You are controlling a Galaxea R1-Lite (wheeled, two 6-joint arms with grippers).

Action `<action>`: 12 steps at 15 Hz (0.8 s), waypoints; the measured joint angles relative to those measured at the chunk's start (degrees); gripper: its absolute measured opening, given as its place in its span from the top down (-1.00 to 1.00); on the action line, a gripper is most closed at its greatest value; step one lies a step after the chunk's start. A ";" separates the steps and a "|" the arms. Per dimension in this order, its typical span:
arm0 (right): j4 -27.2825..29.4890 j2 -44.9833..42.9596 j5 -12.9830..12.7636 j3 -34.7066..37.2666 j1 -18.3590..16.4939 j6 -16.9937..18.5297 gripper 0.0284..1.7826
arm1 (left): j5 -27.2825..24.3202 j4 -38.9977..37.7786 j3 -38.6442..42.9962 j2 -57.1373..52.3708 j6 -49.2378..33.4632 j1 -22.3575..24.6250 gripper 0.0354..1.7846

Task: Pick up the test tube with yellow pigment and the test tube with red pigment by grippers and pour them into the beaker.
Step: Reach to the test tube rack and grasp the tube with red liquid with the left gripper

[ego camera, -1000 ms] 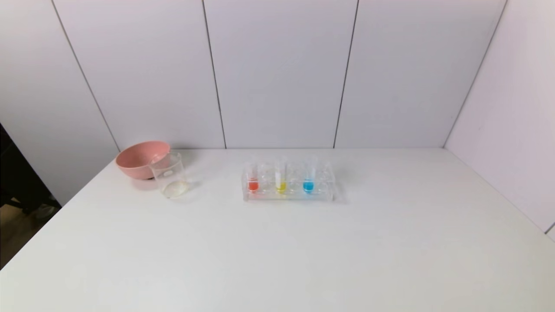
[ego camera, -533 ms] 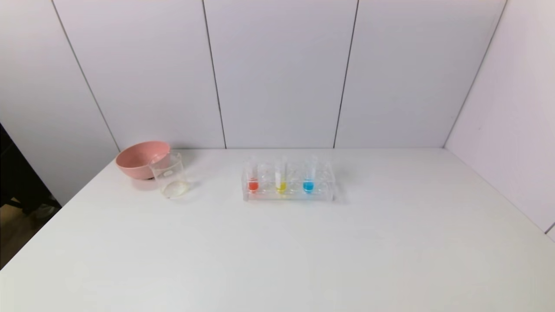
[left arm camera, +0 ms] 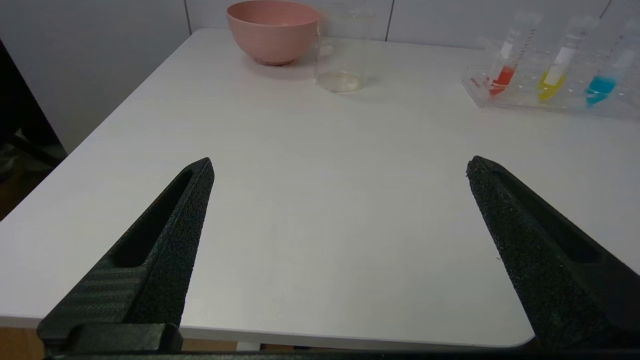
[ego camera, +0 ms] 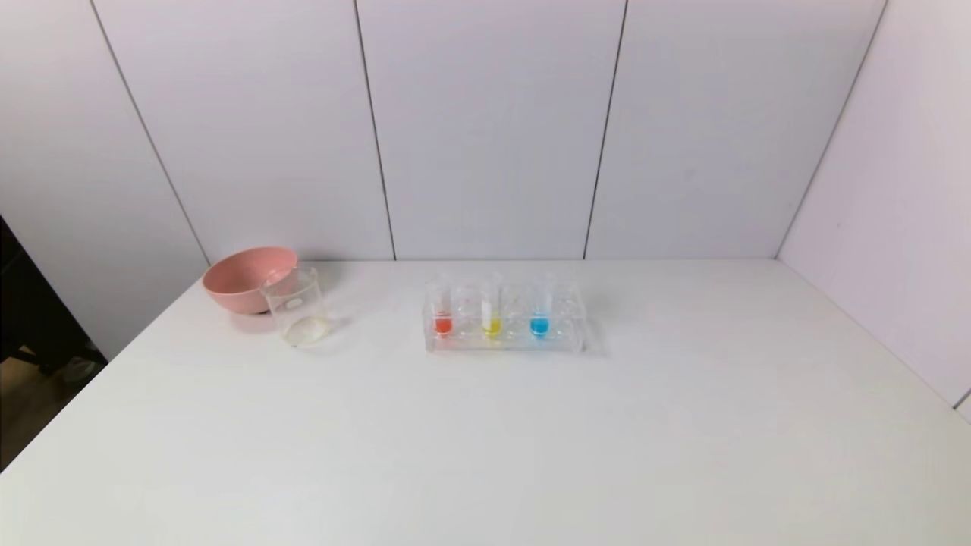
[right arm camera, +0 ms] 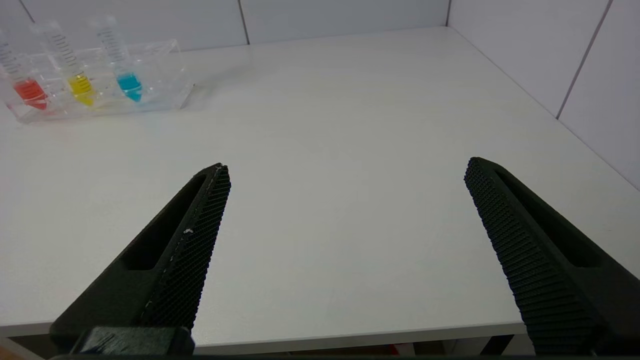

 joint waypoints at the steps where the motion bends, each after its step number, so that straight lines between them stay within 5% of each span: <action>1: 0.00 0.00 0.00 0.00 0.00 0.00 -0.92 | -1.43 0.13 -1.62 0.96 -0.01 -0.02 -0.98; 12: -0.02 0.00 0.00 0.00 0.00 0.00 -0.92 | -12.62 -8.55 -19.71 39.86 0.32 -6.12 -0.98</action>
